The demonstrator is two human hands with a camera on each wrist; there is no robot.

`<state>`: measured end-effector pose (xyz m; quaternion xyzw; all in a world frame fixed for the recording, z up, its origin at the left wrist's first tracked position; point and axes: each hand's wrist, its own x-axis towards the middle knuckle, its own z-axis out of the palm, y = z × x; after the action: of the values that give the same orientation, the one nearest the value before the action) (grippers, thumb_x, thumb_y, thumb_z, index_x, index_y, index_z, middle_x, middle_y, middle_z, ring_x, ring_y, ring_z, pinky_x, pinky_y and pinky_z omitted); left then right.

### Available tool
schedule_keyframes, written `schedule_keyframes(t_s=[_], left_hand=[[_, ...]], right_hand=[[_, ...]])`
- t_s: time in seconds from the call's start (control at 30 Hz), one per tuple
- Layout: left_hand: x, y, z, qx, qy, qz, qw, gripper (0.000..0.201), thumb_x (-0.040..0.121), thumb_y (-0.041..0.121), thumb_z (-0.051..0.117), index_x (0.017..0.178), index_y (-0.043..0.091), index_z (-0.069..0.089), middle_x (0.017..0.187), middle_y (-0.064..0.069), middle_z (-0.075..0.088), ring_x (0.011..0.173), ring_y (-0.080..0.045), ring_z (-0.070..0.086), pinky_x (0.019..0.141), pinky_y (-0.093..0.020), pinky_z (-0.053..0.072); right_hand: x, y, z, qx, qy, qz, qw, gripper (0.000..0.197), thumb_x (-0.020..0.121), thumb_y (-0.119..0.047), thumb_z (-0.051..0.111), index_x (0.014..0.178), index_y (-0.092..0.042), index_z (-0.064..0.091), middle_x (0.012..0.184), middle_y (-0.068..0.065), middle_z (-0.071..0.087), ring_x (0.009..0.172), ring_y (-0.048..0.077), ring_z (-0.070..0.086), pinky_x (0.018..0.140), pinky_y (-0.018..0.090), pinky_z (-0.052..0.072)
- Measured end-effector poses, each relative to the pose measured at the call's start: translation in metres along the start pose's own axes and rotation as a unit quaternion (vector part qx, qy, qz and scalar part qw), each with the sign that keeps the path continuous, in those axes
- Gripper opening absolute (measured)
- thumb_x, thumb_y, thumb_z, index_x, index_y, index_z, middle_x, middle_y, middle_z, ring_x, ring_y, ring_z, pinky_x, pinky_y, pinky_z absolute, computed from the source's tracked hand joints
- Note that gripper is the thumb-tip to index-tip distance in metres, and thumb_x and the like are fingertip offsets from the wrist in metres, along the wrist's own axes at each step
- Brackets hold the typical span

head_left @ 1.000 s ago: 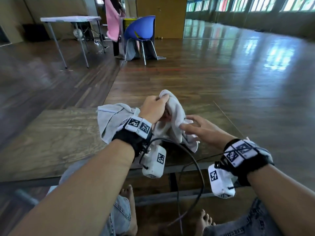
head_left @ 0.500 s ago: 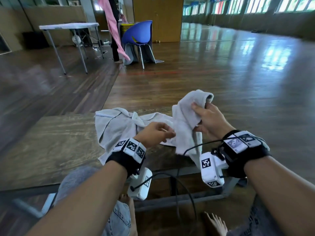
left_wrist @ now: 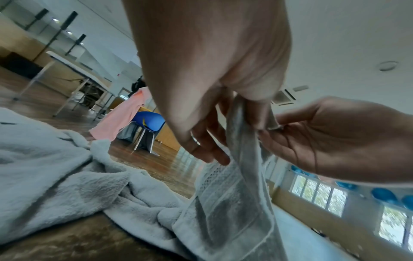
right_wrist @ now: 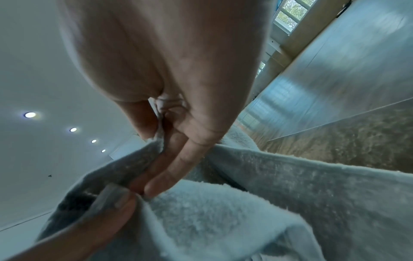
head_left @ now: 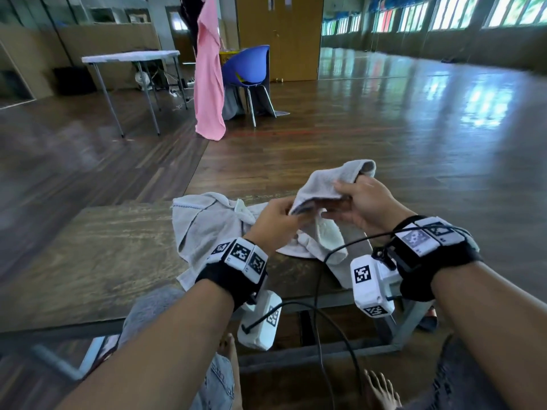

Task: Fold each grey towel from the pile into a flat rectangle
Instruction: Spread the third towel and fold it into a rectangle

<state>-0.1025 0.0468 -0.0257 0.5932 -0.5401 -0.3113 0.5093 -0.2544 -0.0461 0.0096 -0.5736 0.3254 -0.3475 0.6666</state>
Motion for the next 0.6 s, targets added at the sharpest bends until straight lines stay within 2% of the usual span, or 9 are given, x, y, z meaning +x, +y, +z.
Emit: schedule_keyframes(t_s=[0.07, 0.17, 0.27, 0.33, 0.4, 0.47, 0.5, 0.53, 0.6], left_hand=[[0.003, 0.0, -0.007, -0.03, 0.056, -0.013, 0.998, 0.013, 0.093, 0.013, 0.064, 0.098, 0.003, 0.072, 0.089, -0.014, 0.073, 0.081, -0.023, 0.066, 0.079, -0.046, 0.057], [0.012, 0.011, -0.019, -0.072, 0.161, -0.016, 0.984, 0.015, 0.09, 0.01, 0.056, 0.088, 0.011, 0.071, 0.078, 0.002, 0.067, 0.074, -0.011, 0.061, 0.066, -0.025, 0.051], [0.028, 0.031, -0.025, -0.065, 0.216, -0.006, 0.974, 0.016, 0.094, 0.017, 0.049, 0.09, 0.012, 0.063, 0.085, -0.004, 0.062, 0.08, -0.016, 0.056, 0.078, -0.033, 0.047], [0.037, 0.044, -0.025, -0.028, 0.218, 0.018, 0.975, 0.017, 0.1, 0.021, 0.047, 0.095, 0.015, 0.061, 0.094, -0.01, 0.067, 0.089, -0.024, 0.063, 0.084, -0.036, 0.05], [0.043, 0.056, -0.024, 0.056, 0.198, 0.045, 0.978, 0.015, 0.1, 0.023, 0.047, 0.106, 0.013, 0.056, 0.093, -0.007, 0.064, 0.086, -0.023, 0.061, 0.075, -0.03, 0.05], [0.044, 0.068, -0.021, 0.115, 0.111, 0.057, 0.985, 0.016, 0.095, 0.014, 0.052, 0.11, 0.01, 0.048, 0.084, -0.001, 0.054, 0.071, -0.015, 0.052, 0.056, -0.02, 0.044], [0.043, 0.073, -0.019, 0.146, 0.05, 0.069, 0.986, 0.021, 0.091, 0.005, 0.052, 0.11, 0.009, 0.045, 0.083, -0.002, 0.052, 0.068, -0.015, 0.05, 0.053, -0.02, 0.043], [0.041, 0.077, -0.016, 0.194, -0.005, 0.083, 0.977, 0.026, 0.087, -0.001, 0.05, 0.11, 0.01, 0.045, 0.085, -0.006, 0.055, 0.07, -0.018, 0.053, 0.056, -0.024, 0.046], [0.037, 0.08, -0.01, 0.3, -0.064, 0.104, 0.946, 0.033, 0.082, -0.003, 0.048, 0.11, 0.015, 0.048, 0.099, -0.011, 0.062, 0.086, -0.026, 0.06, 0.072, -0.035, 0.05]], right_hand=[[0.0, -0.004, 0.001, 0.012, 0.009, 0.002, 1.0, 0.016, 0.104, -0.01, 0.046, 0.1, -0.007, 0.06, 0.085, 0.012, 0.073, 0.07, 0.023, 0.075, 0.056, 0.036, 0.061], [-0.002, -0.01, 0.004, 0.025, 0.057, 0.003, 0.998, 0.013, 0.104, -0.014, 0.047, 0.107, -0.004, 0.053, 0.09, 0.016, 0.066, 0.067, 0.026, 0.076, 0.053, 0.035, 0.06], [-0.001, -0.018, 0.01, 0.057, 0.096, 0.003, 0.994, 0.027, 0.101, -0.014, 0.05, 0.124, -0.004, 0.043, 0.108, 0.021, 0.06, 0.071, 0.033, 0.076, 0.052, 0.036, 0.058], [-0.002, -0.024, 0.018, 0.021, 0.103, -0.017, 0.994, 0.02, 0.099, -0.011, 0.051, 0.117, -0.012, 0.042, 0.115, 0.02, 0.059, 0.074, 0.034, 0.075, 0.055, 0.04, 0.058], [-0.003, -0.026, 0.022, -0.044, 0.112, -0.059, 0.991, 0.037, 0.096, -0.009, 0.056, 0.128, -0.017, 0.039, 0.122, 0.015, 0.057, 0.081, 0.028, 0.074, 0.062, 0.041, 0.059], [-0.006, -0.028, 0.019, -0.146, 0.106, -0.114, 0.977, 0.08, 0.092, -0.013, 0.067, 0.155, -0.023, 0.019, 0.132, 0.007, 0.055, 0.102, 0.023, 0.066, 0.079, 0.04, 0.057], [-0.009, -0.027, 0.016, -0.219, 0.1, -0.15, 0.959, 0.093, 0.089, -0.017, 0.072, 0.158, -0.03, 0.012, 0.135, 0.005, 0.051, 0.112, 0.021, 0.061, 0.088, 0.038, 0.054], [-0.012, -0.027, 0.014, -0.287, 0.106, -0.192, 0.932, 0.097, 0.086, -0.02, 0.074, 0.157, -0.04, 0.012, 0.135, 0.004, 0.048, 0.111, 0.017, 0.059, 0.088, 0.034, 0.052], [-0.02, -0.027, 0.01, -0.389, 0.153, -0.257, 0.871, 0.086, 0.081, -0.025, 0.072, 0.146, -0.056, 0.026, 0.12, 0.0, 0.046, 0.091, 0.006, 0.057, 0.072, 0.023, 0.047]])
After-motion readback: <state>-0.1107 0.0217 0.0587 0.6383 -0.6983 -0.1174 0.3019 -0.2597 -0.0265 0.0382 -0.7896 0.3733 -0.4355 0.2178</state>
